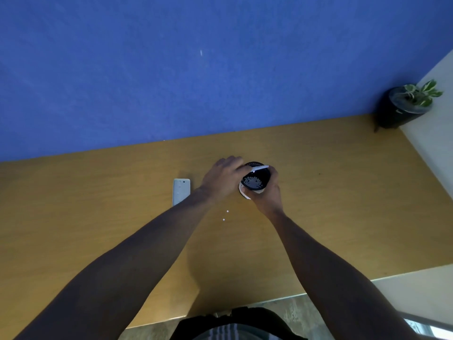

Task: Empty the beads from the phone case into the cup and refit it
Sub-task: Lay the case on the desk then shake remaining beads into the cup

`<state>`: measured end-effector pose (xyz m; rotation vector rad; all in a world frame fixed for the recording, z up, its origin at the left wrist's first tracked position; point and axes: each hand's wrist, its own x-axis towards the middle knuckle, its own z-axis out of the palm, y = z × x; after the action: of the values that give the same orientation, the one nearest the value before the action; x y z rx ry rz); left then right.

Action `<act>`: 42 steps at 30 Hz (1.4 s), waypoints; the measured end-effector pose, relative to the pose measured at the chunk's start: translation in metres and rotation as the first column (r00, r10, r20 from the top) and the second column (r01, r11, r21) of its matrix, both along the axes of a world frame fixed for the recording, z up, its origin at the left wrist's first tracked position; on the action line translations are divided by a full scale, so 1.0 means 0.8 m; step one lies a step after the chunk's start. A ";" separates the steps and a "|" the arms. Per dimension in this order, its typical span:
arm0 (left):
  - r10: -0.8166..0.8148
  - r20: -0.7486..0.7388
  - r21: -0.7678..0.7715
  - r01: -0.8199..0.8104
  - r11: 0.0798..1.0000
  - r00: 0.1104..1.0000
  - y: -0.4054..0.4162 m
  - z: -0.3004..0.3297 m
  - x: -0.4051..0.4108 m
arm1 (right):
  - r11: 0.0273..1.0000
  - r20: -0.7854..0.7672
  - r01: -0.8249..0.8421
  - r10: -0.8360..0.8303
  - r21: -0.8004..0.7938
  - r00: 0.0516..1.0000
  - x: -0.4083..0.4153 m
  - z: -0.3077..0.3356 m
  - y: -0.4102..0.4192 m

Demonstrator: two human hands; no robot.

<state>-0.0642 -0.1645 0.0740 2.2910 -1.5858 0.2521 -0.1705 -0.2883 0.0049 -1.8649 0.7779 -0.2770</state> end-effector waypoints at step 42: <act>0.752 -0.636 0.329 -0.820 0.469 0.175 0.101 -0.089 -0.050 | 0.869 -0.397 -0.435 0.322 -0.236 0.860 -0.027 -0.045 0.092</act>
<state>-0.1041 -0.0837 0.0029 2.4272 0.1484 -0.3407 -0.1922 -0.2145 -0.0308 -2.3697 0.5912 0.2036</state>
